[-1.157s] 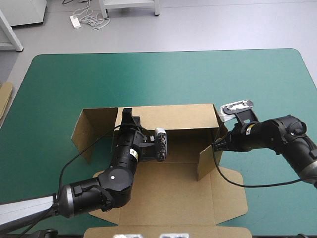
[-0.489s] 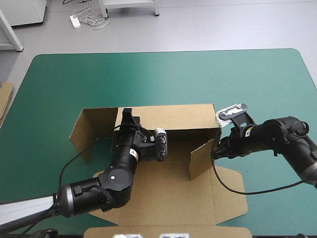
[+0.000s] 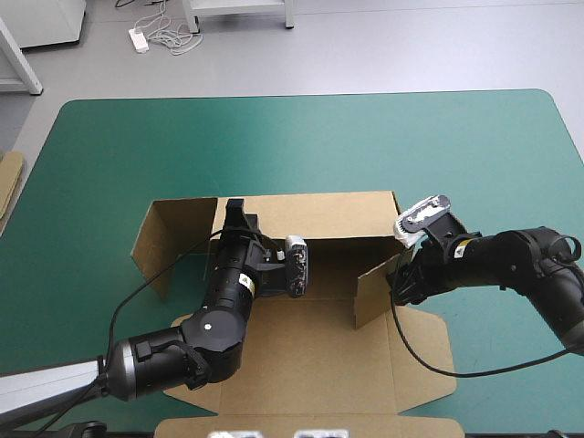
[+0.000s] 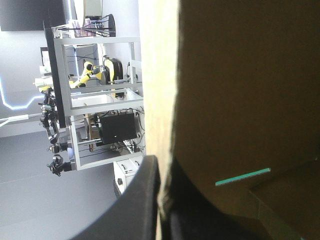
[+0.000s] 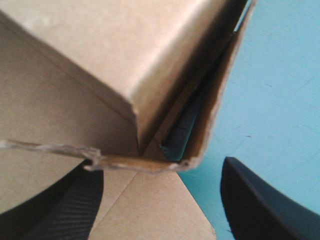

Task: Fold the box

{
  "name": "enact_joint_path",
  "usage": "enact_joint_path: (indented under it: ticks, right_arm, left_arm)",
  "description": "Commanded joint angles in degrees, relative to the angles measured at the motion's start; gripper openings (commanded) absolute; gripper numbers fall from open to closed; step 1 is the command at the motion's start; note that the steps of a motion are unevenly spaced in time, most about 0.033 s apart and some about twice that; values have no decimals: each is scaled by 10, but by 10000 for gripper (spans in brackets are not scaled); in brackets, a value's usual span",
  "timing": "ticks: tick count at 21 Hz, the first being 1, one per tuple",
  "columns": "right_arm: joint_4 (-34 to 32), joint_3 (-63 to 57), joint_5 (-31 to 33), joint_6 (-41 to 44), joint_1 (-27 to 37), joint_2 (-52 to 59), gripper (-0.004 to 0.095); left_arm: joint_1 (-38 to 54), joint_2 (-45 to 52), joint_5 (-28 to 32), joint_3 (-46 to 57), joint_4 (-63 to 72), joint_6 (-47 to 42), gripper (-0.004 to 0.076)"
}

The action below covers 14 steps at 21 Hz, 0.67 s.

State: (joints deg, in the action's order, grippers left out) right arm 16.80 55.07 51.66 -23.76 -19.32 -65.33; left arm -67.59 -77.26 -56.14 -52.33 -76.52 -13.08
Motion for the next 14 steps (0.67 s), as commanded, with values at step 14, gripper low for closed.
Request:
enact_joint_path:
  ticks: [14]
  right_arm:
    - [48,10,-75,72,1,12,679]
  left_arm:
    - [-3,12,6,-16,-26,-3,-8]
